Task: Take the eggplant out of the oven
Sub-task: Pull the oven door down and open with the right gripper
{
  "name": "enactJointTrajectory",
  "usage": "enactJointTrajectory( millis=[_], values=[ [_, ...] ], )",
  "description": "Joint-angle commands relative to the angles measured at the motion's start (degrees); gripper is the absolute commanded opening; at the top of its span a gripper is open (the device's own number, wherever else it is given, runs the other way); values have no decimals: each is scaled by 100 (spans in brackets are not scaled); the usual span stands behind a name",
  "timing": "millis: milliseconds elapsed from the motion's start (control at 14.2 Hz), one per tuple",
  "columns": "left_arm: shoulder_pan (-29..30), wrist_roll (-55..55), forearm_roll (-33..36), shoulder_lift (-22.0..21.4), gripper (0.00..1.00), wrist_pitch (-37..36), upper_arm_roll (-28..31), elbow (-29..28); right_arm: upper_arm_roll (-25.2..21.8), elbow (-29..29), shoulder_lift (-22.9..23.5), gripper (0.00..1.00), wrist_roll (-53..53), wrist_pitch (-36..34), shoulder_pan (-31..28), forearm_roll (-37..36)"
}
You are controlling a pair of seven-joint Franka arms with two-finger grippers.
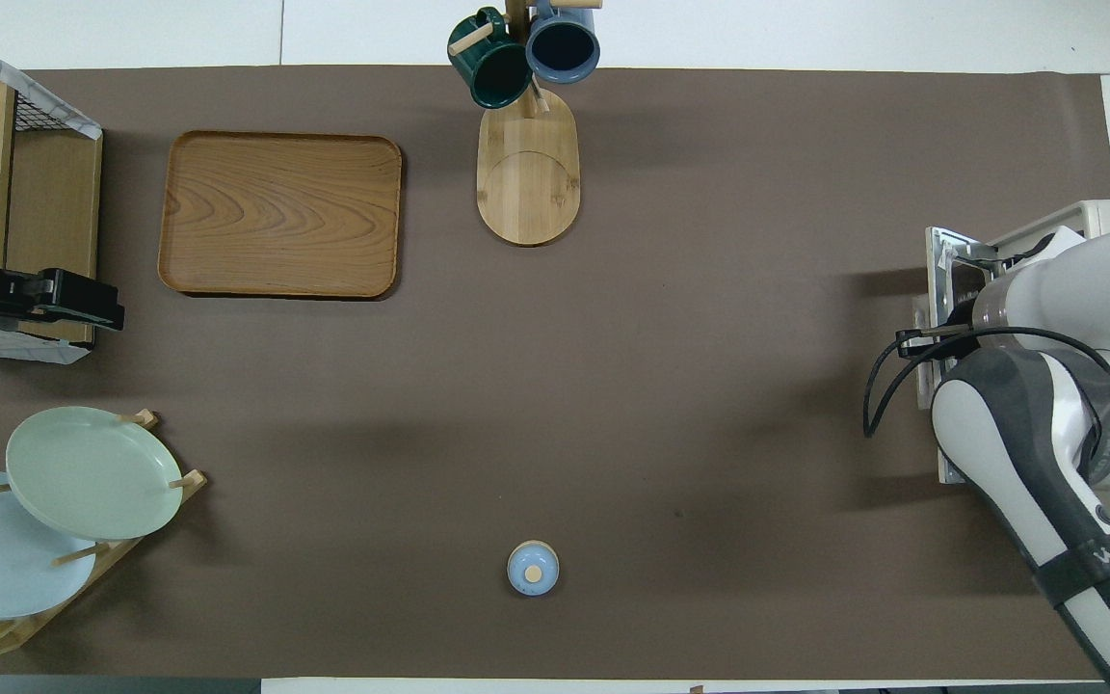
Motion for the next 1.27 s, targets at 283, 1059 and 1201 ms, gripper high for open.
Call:
enactJointTrajectory(
  millis=[283, 1059, 1201],
  values=[
    [49, 39, 97, -35, 100, -32, -35, 16, -114, -495, 183, 0, -91, 864, -166, -169],
    [49, 39, 97, -35, 100, -32, -35, 16, -114, -504, 843, 0, 287, 1471, 72, -169],
    [49, 39, 97, -35, 100, -32, -35, 16, -114, -504, 843, 0, 305, 1471, 80, -169]
  ],
)
